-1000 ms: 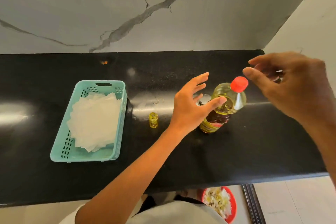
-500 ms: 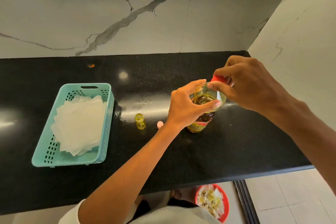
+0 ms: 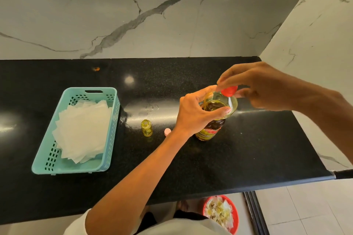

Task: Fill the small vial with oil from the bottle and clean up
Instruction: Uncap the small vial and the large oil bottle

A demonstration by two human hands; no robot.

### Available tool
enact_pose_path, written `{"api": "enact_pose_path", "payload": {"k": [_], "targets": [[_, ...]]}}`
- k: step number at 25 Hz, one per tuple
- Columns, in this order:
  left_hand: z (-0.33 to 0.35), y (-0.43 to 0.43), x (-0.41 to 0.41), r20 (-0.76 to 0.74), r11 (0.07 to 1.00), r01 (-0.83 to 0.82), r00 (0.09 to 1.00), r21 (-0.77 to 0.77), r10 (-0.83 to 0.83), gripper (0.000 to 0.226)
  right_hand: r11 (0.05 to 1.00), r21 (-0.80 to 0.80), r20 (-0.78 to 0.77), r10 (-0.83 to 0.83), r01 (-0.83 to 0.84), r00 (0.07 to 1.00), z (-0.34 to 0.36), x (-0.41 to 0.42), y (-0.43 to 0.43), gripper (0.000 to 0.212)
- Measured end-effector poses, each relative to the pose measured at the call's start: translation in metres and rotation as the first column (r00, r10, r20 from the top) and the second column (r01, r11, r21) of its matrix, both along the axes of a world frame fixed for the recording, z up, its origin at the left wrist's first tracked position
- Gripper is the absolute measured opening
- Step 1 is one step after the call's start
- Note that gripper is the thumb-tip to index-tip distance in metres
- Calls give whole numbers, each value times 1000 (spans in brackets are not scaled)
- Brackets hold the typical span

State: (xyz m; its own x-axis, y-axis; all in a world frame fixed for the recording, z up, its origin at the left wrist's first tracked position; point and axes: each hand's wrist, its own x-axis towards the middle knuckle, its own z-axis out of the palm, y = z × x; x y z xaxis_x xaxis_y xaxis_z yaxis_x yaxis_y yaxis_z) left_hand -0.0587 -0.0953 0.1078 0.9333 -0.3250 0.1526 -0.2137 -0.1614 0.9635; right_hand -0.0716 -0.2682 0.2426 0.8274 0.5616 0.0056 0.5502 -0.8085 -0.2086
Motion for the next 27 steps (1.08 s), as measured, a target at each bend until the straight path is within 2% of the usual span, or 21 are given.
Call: {"api": "enact_pose_path", "payload": {"k": [2,5,9,11,14,15,17,19,21,24,25,27], "targets": [[0,-1,-1,-1,1000,-11,1000,4,11,68,996,41,18,-79,79,997,6,2,-2,52],[-1,-1,-1,14,1000,-20,1000,20,19,68,990,-29,66,-134,136,989,7,3,1,59],[-1,-2,0,23,1000,-22,1000,15,22,67,996,-46,18,-71,72,997,5,1,6,28],[-2,-2,0,24,1000,-23,999,13,22,67,997,-32,-39,-64,63,997,9,0,8,44],[-3,-2,0,21,1000,-20,1000,23,19,70,991,-21,15,-133,133,991,9,-1,10,63],[-4,-2,1,20,999,-22,1000,23,21,70,989,-42,42,-143,145,989,9,-1,11,60],[-4,-2,1,21,999,-26,999,22,25,69,989,-61,48,-129,132,990,8,0,12,41],[-4,-3,1,21,1000,-20,1000,10,20,69,994,-32,1,-105,105,994,8,0,12,27],[-4,-3,0,21,1000,-16,1000,4,15,69,995,-44,-45,-94,92,995,10,-1,13,38],[-4,-2,0,26,999,-21,999,24,21,70,989,-26,-19,-146,146,989,9,-1,13,58],[-5,-2,0,27,999,-22,999,30,21,70,987,-31,-17,-157,157,987,8,-1,12,58],[-5,-3,0,30,999,-21,999,35,20,69,988,-61,2,-140,139,990,7,0,12,40]]}}
